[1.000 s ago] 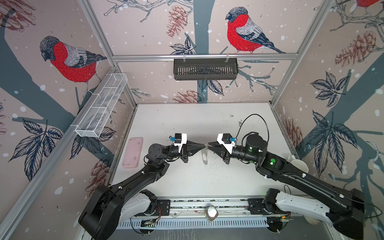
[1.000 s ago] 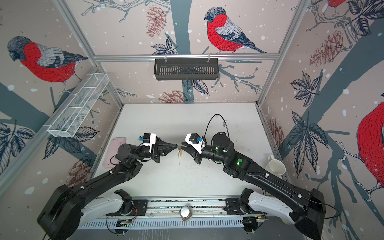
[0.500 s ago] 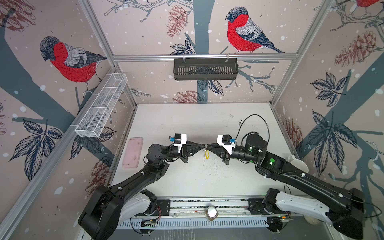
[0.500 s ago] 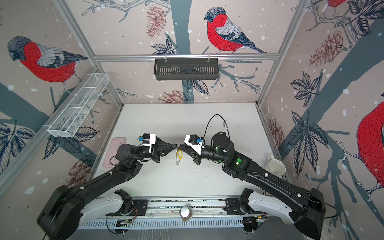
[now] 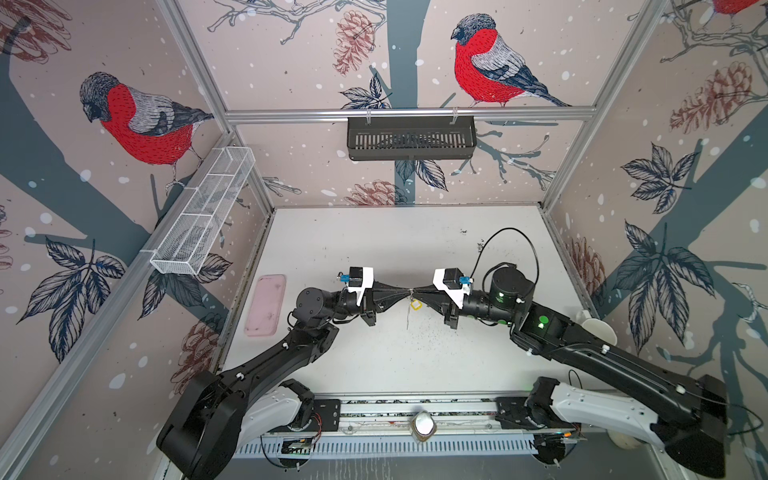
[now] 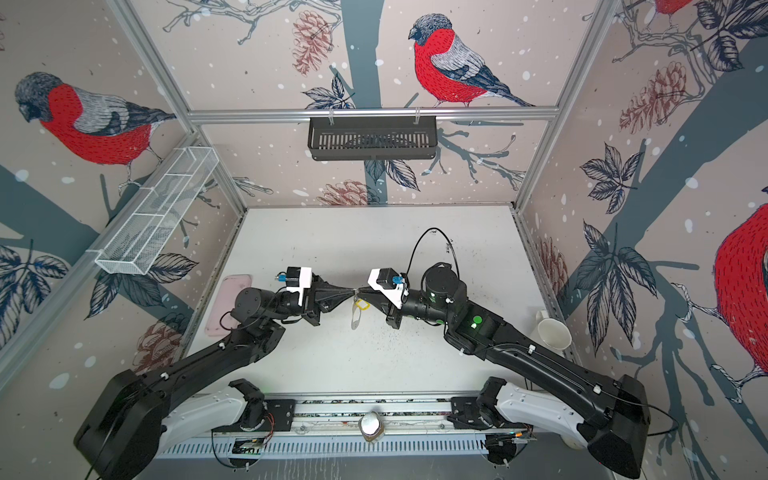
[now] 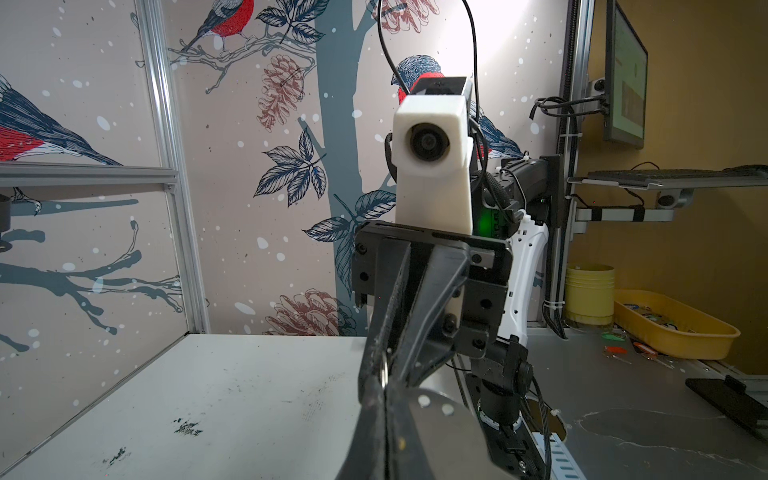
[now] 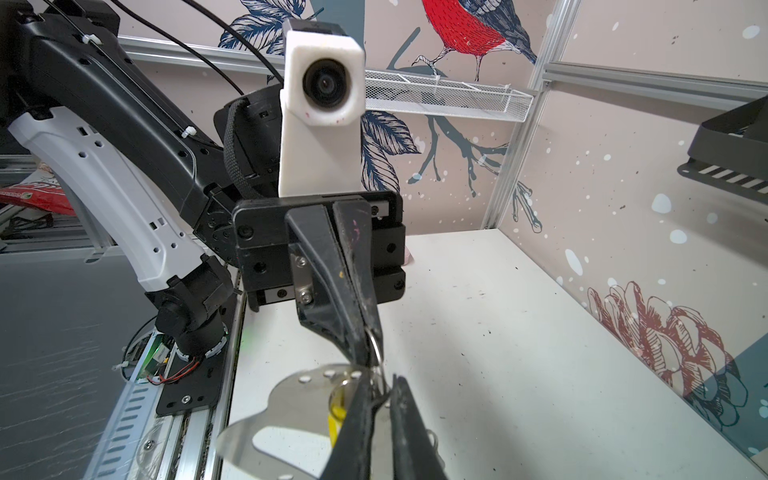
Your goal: Put the keys on the keyring
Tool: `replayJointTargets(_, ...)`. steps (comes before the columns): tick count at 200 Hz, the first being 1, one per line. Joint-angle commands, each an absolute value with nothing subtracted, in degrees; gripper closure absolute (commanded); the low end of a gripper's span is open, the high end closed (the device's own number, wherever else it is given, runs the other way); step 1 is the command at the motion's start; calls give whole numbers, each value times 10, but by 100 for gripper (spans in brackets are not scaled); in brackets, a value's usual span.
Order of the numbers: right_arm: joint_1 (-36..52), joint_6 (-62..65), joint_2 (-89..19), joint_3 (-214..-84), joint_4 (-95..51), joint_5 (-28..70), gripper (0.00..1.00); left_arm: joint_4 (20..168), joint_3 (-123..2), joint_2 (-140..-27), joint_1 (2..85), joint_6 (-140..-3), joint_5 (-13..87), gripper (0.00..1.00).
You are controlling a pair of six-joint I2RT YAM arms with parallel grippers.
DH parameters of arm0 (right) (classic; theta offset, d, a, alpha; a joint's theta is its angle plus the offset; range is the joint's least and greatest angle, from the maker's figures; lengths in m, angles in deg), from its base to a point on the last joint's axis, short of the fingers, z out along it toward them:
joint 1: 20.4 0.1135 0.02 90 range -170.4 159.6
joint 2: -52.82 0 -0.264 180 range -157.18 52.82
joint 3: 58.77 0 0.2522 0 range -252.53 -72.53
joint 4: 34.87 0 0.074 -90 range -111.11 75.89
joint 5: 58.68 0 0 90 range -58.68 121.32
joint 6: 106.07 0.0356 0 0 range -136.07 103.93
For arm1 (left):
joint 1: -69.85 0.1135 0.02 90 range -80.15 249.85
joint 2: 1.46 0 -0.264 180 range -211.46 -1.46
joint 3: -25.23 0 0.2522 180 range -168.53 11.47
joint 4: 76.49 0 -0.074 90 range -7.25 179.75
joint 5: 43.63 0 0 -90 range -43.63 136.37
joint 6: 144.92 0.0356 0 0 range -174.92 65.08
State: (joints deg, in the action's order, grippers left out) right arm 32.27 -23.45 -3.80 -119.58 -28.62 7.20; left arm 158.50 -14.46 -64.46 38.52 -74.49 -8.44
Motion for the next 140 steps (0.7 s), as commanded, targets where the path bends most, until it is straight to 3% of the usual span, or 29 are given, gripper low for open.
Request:
replayJointTargets(1, 324, -231, -42, -1205, -314, 67, 87, 1615, -146, -645, 385, -749, -94, 100)
replayJointTargets(118, 323, -239, -65, -1226, -280, 84, 100, 1591, -148, -639, 385, -740, -82, 100)
replayJointTargets(140, 323, -239, -72, -1235, -256, 110, 100, 1530, -148, -614, 385, -708, -53, 87)
